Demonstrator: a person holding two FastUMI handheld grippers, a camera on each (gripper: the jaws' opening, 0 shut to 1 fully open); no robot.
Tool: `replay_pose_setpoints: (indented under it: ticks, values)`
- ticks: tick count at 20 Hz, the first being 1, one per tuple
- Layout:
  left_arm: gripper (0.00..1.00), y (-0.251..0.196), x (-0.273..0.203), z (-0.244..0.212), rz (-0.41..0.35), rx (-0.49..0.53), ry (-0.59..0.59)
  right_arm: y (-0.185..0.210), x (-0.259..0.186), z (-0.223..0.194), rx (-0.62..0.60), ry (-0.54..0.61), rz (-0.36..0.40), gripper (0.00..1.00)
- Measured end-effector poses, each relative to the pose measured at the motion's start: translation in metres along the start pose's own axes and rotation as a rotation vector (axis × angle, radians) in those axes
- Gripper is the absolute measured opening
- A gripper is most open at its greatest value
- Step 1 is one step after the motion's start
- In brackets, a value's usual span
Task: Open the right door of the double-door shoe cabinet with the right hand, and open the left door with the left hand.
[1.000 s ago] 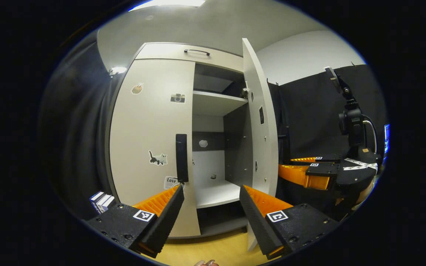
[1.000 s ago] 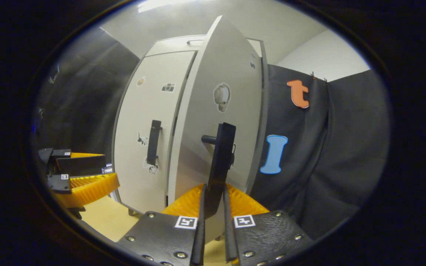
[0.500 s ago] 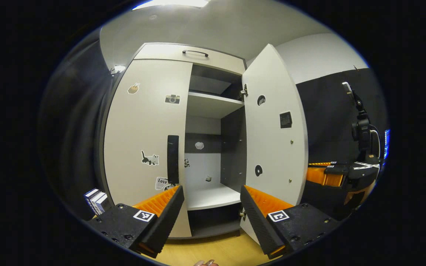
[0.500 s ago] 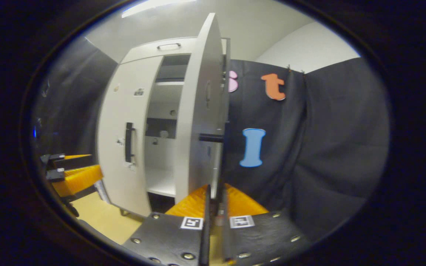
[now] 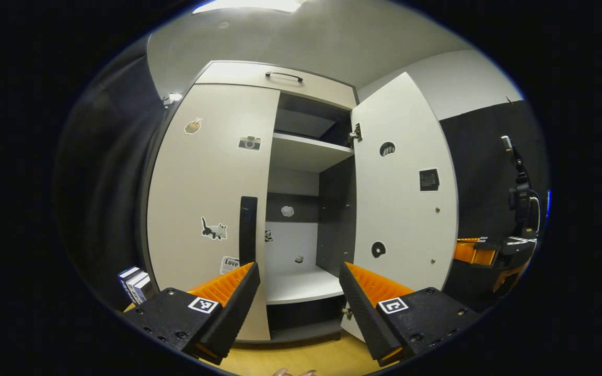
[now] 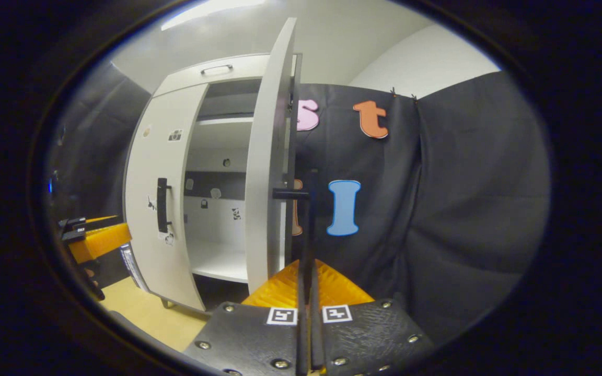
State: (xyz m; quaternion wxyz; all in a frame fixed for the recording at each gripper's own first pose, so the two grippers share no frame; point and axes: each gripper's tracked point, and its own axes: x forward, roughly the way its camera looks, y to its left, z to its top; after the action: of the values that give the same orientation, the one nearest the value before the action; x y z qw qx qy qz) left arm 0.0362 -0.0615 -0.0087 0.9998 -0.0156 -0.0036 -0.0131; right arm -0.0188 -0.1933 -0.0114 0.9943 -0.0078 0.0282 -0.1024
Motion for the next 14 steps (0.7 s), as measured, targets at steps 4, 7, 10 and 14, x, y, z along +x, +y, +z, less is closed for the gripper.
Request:
replay_pose_setpoints:
  ticks: [4, 7, 10, 14]
  values:
    - [0.95, 0.026, 0.024, 0.004, 0.060, -0.006, -0.020, -0.006, -0.016, -0.008, 0.026, 0.025, -0.018, 0.09]
    - [0.94, 0.045, 0.050, 0.008, 0.102, 0.007, -0.040, -0.013, -0.034, -0.012, 0.019, 0.039, -0.032, 0.19]
    - [0.93, 0.057, 0.080, 0.006, 0.100, -0.002, -0.044, -0.019, -0.044, -0.004, -0.012, 0.005, -0.068, 0.59]
    - [0.86, 0.074, 0.118, -0.002, 0.105, -0.015, -0.026, -0.021, -0.055, 0.012, -0.027, -0.044, -0.089, 0.77]
